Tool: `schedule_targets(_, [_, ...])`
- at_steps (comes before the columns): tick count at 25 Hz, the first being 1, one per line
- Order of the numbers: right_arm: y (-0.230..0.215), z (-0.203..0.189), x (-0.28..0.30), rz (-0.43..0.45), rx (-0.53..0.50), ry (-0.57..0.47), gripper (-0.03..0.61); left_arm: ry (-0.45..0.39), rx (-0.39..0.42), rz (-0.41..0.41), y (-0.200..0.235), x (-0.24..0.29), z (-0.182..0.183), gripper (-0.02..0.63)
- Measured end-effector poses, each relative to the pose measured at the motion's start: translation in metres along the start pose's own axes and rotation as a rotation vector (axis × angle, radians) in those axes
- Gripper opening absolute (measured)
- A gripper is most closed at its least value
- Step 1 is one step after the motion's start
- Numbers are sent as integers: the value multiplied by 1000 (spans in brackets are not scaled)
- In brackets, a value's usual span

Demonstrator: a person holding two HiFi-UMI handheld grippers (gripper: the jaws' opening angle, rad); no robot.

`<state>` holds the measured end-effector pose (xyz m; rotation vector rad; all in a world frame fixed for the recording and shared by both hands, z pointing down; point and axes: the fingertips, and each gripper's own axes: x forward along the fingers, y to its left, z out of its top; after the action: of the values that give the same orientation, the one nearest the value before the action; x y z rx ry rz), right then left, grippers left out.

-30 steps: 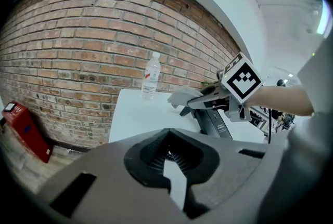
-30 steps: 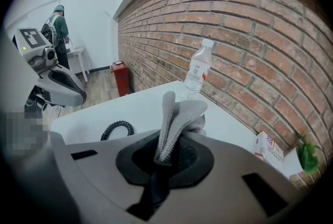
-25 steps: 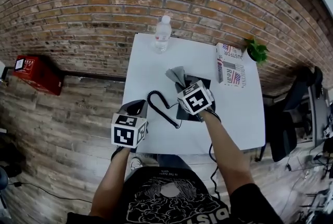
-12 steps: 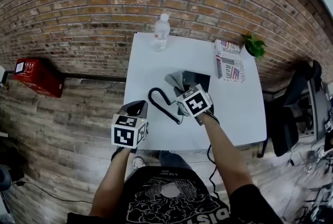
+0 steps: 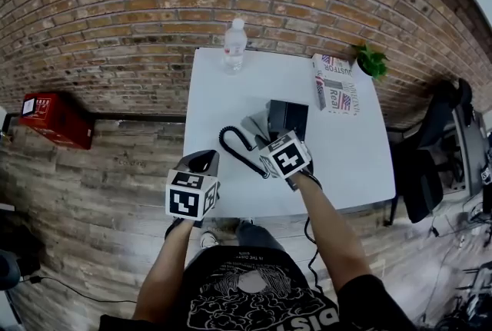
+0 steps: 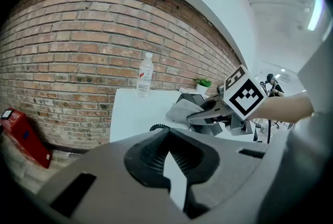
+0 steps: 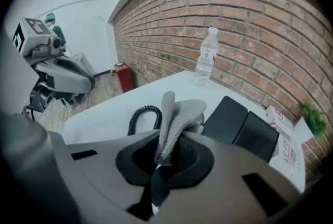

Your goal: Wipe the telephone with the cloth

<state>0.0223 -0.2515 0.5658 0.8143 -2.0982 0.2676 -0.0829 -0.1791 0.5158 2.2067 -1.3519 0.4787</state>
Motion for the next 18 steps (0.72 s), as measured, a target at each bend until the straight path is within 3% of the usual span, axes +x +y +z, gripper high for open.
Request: schedule_targets(18, [36, -34, -8, 24, 91, -1, 12, 18, 26, -21, -10, -20, -20, 6])
